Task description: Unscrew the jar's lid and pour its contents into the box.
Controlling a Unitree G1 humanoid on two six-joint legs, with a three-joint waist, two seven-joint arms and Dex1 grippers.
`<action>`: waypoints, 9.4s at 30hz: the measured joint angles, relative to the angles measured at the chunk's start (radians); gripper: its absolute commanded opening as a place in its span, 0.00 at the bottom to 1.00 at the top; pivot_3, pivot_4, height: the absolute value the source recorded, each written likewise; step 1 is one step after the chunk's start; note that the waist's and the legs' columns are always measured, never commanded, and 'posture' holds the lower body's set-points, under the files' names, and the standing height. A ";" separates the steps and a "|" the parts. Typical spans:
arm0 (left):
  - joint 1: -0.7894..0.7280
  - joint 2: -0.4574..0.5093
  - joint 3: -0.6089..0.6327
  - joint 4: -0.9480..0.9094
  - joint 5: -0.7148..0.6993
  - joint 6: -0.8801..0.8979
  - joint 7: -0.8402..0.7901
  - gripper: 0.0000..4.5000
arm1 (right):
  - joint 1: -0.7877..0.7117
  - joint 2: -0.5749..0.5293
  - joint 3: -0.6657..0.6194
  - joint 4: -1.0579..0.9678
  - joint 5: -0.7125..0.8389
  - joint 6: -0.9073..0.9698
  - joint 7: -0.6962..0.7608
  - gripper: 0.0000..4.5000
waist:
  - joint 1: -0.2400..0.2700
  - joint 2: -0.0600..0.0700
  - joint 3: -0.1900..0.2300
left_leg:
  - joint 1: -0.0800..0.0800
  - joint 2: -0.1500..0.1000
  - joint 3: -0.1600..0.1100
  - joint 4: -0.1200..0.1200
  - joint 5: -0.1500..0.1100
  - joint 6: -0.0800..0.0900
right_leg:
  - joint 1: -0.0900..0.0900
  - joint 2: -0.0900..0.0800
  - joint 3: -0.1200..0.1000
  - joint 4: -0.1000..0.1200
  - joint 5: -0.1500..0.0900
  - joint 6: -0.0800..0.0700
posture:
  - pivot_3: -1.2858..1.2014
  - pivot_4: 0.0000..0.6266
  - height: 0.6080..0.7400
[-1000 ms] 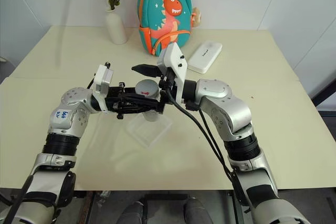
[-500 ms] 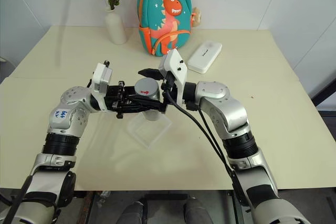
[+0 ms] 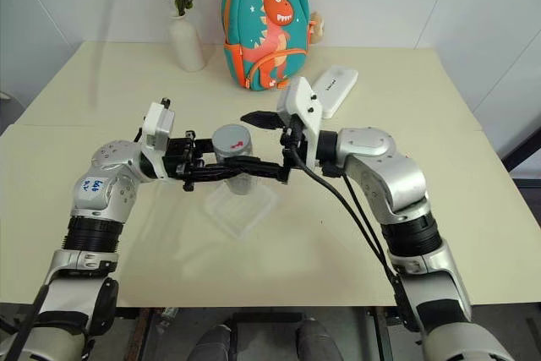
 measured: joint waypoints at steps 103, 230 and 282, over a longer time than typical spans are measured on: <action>-0.048 -0.043 -0.031 0.069 0.016 -0.020 -0.042 0.49 | -0.030 0.163 0.019 -0.014 0.047 0.057 -0.154 0.99 | 0.000 0.001 0.000 | 0.000 0.000 -0.001 -0.001 0.001 0.000 | 0.000 0.000 -0.001 -0.001 0.000 0.000 | 0.52 0.24 1.00; -0.042 -0.059 -0.041 0.077 0.022 -0.042 -0.062 0.49 | -0.043 0.065 0.020 -0.077 0.050 0.129 -0.087 0.99 | 0.002 0.001 0.000 | 0.000 0.000 -0.001 -0.001 0.001 0.000 | 0.000 0.000 -0.001 -0.001 0.000 0.000 | 0.52 0.24 1.00; -0.042 -0.058 -0.049 0.081 0.037 -0.054 -0.066 0.49 | -0.045 0.012 0.001 -0.076 0.065 0.115 -0.019 0.56 | 0.002 0.001 0.000 | 0.000 0.000 -0.001 -0.001 0.001 0.000 | 0.000 0.000 -0.001 -0.001 0.000 0.000 | 0.52 0.24 1.00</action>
